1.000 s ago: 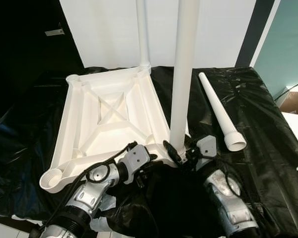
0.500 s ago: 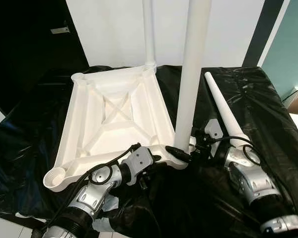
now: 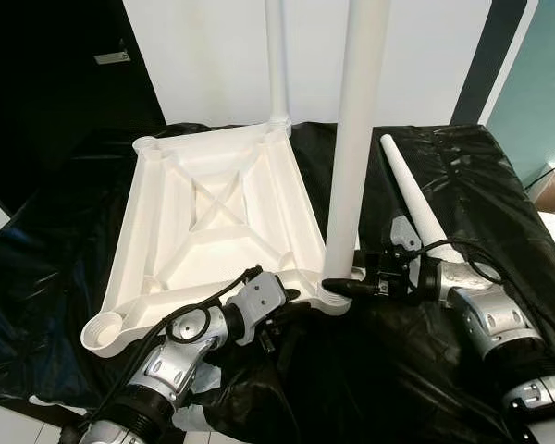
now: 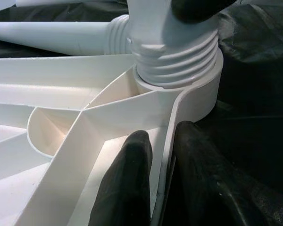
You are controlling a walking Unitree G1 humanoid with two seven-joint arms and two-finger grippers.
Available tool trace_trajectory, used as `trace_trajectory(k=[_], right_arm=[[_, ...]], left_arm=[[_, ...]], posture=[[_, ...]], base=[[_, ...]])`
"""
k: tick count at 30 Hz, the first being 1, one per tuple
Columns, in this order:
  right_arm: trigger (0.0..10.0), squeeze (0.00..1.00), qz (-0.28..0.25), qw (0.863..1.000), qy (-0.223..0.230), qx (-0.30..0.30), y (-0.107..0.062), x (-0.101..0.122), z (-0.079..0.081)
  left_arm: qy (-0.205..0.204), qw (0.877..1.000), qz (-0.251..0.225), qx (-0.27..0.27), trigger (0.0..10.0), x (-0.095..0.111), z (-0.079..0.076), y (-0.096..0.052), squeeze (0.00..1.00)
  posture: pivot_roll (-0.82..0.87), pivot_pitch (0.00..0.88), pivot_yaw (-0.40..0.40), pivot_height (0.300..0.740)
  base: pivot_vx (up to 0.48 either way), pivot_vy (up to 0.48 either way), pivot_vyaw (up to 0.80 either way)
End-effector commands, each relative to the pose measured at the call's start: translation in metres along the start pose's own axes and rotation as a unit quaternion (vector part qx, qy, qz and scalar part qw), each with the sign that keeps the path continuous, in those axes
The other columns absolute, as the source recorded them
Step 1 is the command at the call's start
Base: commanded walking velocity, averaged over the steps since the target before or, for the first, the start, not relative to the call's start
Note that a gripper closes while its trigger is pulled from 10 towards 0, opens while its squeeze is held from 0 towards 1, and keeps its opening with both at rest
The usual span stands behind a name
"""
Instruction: Building children table
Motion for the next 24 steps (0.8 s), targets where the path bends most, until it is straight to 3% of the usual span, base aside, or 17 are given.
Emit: trace_trajectory(k=[1, 2, 4, 5, 6, 7, 10, 12, 15, 16, 17, 18, 21, 22, 24], right_arm=[[0.0, 0.00, 0.007, 0.990, 0.003, -0.142, -0.004, -0.005, -0.006], [0.0, 0.00, 0.001, 0.970, -0.001, -0.245, -0.002, -0.004, -0.002], [0.0, 0.00, 0.001, 0.970, -0.001, -0.245, -0.002, -0.004, -0.002], [0.0, 0.00, 0.001, 0.948, -0.005, -0.319, -0.002, -0.003, 0.006], [0.0, 0.00, 0.001, 0.948, -0.005, -0.319, -0.002, -0.003, 0.006], [0.0, 0.00, 0.011, 0.929, 0.001, -0.369, -0.006, -0.004, 0.012], [0.0, 0.00, 0.011, 0.929, 0.001, -0.369, -0.006, -0.004, 0.012], [0.0, 0.00, 0.032, 0.908, 0.008, -0.417, -0.014, -0.009, 0.020], [0.0, 0.00, 0.037, 0.903, 0.009, -0.427, -0.016, -0.009, 0.020], [3.1, 0.00, 0.047, 0.910, 0.017, -0.411, -0.013, -0.012, 0.023], [3.1, 0.00, 0.053, 0.916, 0.023, -0.397, -0.011, -0.014, 0.025], [10.0, 0.00, 0.054, 0.923, 0.017, -0.379, -0.008, -0.013, 0.026], [10.0, 0.00, 0.052, 0.929, -0.014, -0.366, -0.006, -0.009, 0.021], [10.0, 1.00, 0.035, 0.937, -0.010, -0.348, -0.006, -0.007, 0.015], [10.0, 1.00, 0.023, 0.941, -0.004, -0.336, -0.007, -0.006, 0.011]], left_arm=[[-0.029, 0.997, 0.067, -0.039, 10.0, -0.032, -0.014, -0.004, 0.00], [-0.029, 0.997, 0.067, -0.039, 10.0, -0.032, -0.014, -0.004, 0.00], [-0.029, 0.997, 0.067, -0.039, 10.0, -0.032, -0.014, -0.004, 0.00], [-0.029, 0.997, 0.067, -0.039, 10.0, -0.032, -0.014, -0.005, 0.00], [-0.029, 0.997, 0.067, -0.039, 10.0, -0.032, -0.014, -0.005, 0.00], [-0.030, 0.996, 0.069, -0.040, 10.0, -0.033, -0.015, -0.005, 0.00], [-0.030, 0.996, 0.069, -0.040, 10.0, -0.033, -0.015, -0.005, 0.00], [-0.030, 0.996, 0.073, -0.045, 10.0, -0.035, -0.015, -0.007, 0.00], [-0.030, 0.996, 0.075, -0.046, 10.0, -0.035, -0.016, -0.007, 0.00], [-0.030, 0.996, 0.075, -0.047, 10.0, -0.035, -0.016, -0.007, 0.00], [-0.030, 0.996, 0.074, -0.047, 10.0, -0.035, -0.016, -0.006, 0.00], [-0.030, 0.996, 0.073, -0.047, 10.0, -0.034, -0.016, -0.006, 0.00], [-0.031, 0.996, 0.073, -0.047, 10.0, -0.035, -0.015, -0.006, 0.00], [-0.032, 0.996, 0.073, -0.047, 10.0, -0.035, -0.015, -0.006, 0.00], [-0.032, 0.996, 0.073, -0.047, 10.0, -0.035, -0.015, -0.005, 0.00]], posture=[[0.06, 0.000, 0.058, 0.740], [0.07, 0.000, 0.061, 0.740], [0.07, 0.000, 0.061, 0.740], [0.06, 0.000, 0.067, 0.740], [0.06, 0.000, 0.067, 0.740], [0.06, 0.000, 0.070, 0.740], [0.06, 0.000, 0.070, 0.740], [0.05, 0.000, 0.078, 0.740], [0.05, 0.000, 0.078, 0.740], [0.05, 0.000, 0.078, 0.740], [0.05, 0.000, 0.079, 0.740], [0.05, 0.000, 0.081, 0.740], [0.04, 0.000, 0.083, 0.740], [0.04, 0.000, 0.083, 0.740], [0.04, 0.000, 0.084, 0.740]], base=[[0.000, 0.000, 0.00], [0.000, 0.000, 0.00], [0.000, 0.000, 0.00], [0.000, 0.000, 0.00], [0.000, 0.000, 0.00], [0.000, 0.000, 0.00], [0.000, 0.000, 0.00], [0.000, 0.000, 0.00], [0.000, 0.000, 0.00], [0.000, 0.000, 0.00], [0.000, 0.000, 0.00], [0.000, 0.000, 0.00], [0.000, 0.000, 0.00], [0.000, 0.000, 0.00], [0.000, 0.000, 0.00]])
Point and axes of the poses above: a point about 5 cm out from each wrist's last joint towards the gripper, its own y axis pointing out of the wrist towards the gripper, its own x axis along the axis of the wrist's last joint, z = x × y, the point moved 1 cm from there along y, pointing out of the wrist towards the gripper, and after that the axes turned 14 degrees about -y, right-handed, at the moved point
